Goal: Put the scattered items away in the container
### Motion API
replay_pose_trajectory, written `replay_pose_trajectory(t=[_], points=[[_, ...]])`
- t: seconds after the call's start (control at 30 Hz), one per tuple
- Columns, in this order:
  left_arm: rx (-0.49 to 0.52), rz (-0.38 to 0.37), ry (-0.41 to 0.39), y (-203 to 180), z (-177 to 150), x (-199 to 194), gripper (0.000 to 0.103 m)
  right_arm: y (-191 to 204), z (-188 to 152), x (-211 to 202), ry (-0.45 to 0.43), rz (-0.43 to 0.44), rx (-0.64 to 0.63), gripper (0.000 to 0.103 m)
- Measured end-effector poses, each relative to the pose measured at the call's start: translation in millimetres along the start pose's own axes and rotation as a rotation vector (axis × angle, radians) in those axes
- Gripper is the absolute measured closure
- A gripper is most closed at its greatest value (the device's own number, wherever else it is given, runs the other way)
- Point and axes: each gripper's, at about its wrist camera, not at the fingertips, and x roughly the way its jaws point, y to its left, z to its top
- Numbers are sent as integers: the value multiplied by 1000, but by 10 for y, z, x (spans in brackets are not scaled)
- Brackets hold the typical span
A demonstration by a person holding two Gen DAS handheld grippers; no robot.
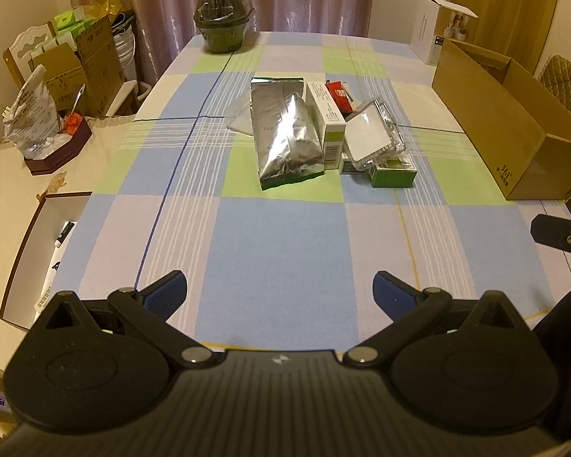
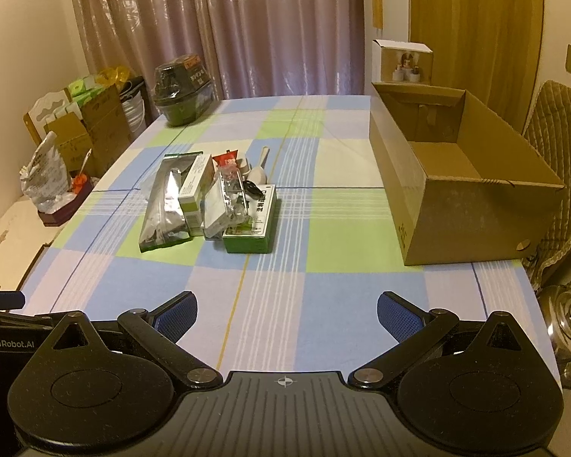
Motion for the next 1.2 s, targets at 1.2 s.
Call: replay_pose_trajectory(t=[1.2], points=[[-23,-21,5,0,25,8,1,-12,28,-1,3,5,-2,0]])
